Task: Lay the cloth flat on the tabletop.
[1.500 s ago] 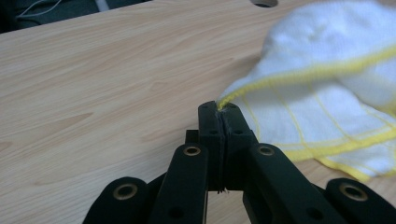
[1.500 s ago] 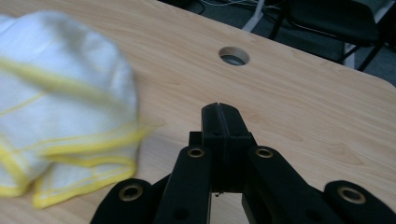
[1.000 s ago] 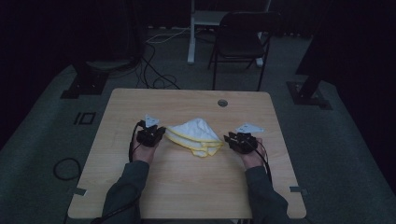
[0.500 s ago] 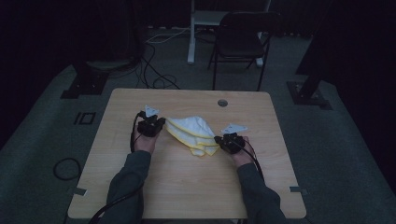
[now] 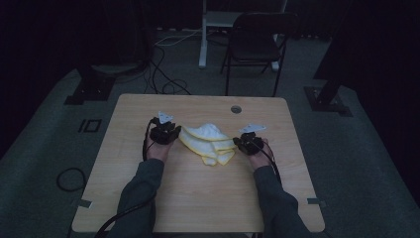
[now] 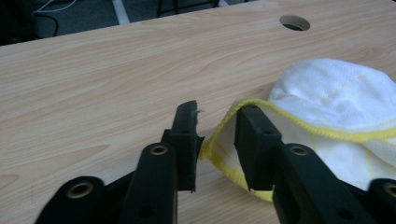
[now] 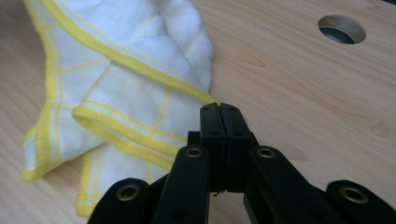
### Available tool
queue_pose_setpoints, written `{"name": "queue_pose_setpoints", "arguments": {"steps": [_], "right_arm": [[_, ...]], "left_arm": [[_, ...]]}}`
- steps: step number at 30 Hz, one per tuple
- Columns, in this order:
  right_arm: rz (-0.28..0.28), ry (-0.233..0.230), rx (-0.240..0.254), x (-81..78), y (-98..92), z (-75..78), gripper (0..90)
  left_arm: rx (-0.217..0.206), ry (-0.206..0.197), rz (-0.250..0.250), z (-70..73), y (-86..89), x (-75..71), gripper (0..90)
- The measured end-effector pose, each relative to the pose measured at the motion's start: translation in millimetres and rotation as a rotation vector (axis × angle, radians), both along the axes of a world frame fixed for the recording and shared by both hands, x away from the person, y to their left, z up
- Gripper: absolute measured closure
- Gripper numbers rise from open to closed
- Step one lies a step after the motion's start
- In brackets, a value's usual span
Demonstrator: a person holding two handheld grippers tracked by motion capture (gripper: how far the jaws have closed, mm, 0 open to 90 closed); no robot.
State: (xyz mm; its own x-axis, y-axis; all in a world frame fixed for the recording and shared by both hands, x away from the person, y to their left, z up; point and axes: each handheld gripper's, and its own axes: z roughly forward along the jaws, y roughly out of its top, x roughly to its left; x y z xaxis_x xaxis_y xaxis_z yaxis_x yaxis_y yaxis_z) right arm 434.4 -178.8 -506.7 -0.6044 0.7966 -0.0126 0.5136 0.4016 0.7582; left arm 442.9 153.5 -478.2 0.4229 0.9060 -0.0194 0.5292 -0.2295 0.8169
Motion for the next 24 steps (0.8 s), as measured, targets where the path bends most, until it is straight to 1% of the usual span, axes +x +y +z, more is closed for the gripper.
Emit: {"name": "queue_pose_setpoints", "arguments": {"steps": [3,7,9,11,13,16,18,20,22,24], "right_arm": [[-0.020,0.009,-0.006,4.5,-0.5,-0.3,90.0],[-0.035,0.014,-0.019,9.1,-0.4,0.3,90.0],[-0.037,0.016,-0.020,10.1,-0.3,0.7,90.0],[-0.039,0.018,-0.029,12.7,0.3,1.6,90.0],[-0.038,0.016,-0.032,13.7,0.8,2.2,90.0],[-0.037,0.015,-0.035,13.9,2.2,3.5,90.0],[-0.036,0.012,-0.037,14.2,3.0,3.9,90.0],[-0.037,0.013,-0.041,14.4,3.6,4.2,90.0],[-0.037,0.013,-0.043,14.8,3.9,4.3,90.0],[-0.036,0.013,-0.044,15.3,4.0,4.5,90.0]], "left_arm": [[-0.011,0.002,0.022,2.2,5.6,0.9,65.2],[-0.030,0.027,0.077,0.8,15.7,3.3,65.4],[-0.035,0.031,0.081,0.2,18.4,1.6,65.4],[-0.032,0.026,0.065,0.4,16.3,-2.6,65.4],[-0.027,0.022,0.032,1.0,10.7,-8.3,65.5],[-0.027,0.018,-0.026,0.5,-2.9,-18.1,65.6],[-0.020,0.019,-0.071,-1.0,-14.9,-24.8,65.5],[-0.023,0.024,-0.117,-3.8,-28.2,-32.4,65.5],[-0.003,0.035,-0.178,-8.2,-45.0,-41.1,65.4],[-0.002,0.042,-0.217,-11.9,-57.3,-48.1,65.1]]}}
